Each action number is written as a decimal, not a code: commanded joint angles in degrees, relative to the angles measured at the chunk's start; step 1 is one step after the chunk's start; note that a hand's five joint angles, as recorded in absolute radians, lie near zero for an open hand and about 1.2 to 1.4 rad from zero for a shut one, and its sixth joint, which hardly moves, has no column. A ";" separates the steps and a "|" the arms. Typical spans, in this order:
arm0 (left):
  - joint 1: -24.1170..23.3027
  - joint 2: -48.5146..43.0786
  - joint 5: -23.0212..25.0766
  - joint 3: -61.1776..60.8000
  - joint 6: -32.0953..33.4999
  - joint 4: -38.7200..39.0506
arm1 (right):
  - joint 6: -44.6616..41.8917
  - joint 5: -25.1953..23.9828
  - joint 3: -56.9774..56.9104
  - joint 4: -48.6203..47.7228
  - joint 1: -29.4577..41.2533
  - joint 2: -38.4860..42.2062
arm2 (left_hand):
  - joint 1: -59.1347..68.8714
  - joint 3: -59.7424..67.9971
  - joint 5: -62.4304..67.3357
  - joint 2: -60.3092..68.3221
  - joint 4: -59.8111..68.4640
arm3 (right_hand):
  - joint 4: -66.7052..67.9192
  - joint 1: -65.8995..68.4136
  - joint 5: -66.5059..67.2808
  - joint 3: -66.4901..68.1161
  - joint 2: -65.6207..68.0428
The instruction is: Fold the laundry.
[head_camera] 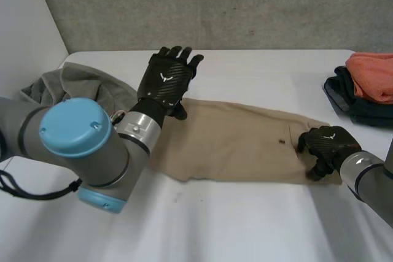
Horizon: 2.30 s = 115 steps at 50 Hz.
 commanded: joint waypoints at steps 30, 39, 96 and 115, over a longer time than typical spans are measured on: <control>3.76 14.76 2.78 -8.21 -7.40 -14.63 | -41.50 -13.50 0.26 -27.28 30.17 8.77 | -1.07 -2.15 -2.76 -1.79 -1.68 | 17.38 21.88 18.43 17.23 16.38; 3.50 14.76 2.52 -5.93 -7.23 -9.88 | -31.88 -14.57 1.40 -27.10 27.63 2.39 | -1.07 -2.15 -2.76 -1.79 -1.68 | -43.85 -39.36 -42.80 -44.00 -44.86; -3.28 0.43 9.16 21.23 0.86 -34.75 | -5.39 1.96 7.01 -15.31 16.20 -9.05 | 1.33 0.25 -0.36 0.61 0.72 | -43.85 -39.36 -42.80 -44.00 -44.86; -1.07 0.61 30.29 24.05 -7.58 -42.49 | -4.07 -0.68 16.43 -31.74 20.33 0.07 | 4.53 3.45 2.84 3.80 3.92 | -43.85 -39.36 -42.80 -44.00 -44.86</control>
